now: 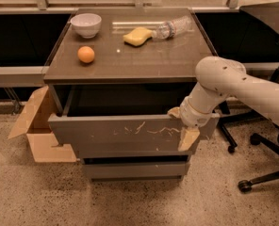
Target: Open top drawer
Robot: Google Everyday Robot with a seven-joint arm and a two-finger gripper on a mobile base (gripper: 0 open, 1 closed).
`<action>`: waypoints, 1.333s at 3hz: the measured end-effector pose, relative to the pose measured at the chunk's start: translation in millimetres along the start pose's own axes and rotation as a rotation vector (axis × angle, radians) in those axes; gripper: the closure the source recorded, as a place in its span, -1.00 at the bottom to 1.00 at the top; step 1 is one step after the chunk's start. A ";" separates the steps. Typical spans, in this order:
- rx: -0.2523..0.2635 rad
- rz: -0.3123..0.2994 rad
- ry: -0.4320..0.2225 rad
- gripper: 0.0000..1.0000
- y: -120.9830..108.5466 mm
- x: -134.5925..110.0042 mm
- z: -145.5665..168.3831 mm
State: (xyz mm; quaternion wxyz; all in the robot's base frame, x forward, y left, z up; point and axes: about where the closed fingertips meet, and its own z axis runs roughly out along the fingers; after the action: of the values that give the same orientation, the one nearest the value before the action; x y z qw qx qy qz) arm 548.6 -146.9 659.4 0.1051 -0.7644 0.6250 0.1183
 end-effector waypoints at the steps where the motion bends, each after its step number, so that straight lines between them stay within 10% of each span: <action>1: -0.015 -0.001 -0.007 0.43 12.3 -4.8 -6.4; 2: -0.015 -0.001 -0.007 0.90 12.2 -6.8 -12.6; 4: -0.030 0.001 -0.022 1.00 32.5 -15.2 -15.8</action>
Offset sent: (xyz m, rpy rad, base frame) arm -0.0394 0.0007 0.0150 0.0187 0.0358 0.0220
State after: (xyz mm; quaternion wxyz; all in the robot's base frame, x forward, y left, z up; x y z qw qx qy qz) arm 514.6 -144.0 678.6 0.1003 -0.7644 0.6222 0.1361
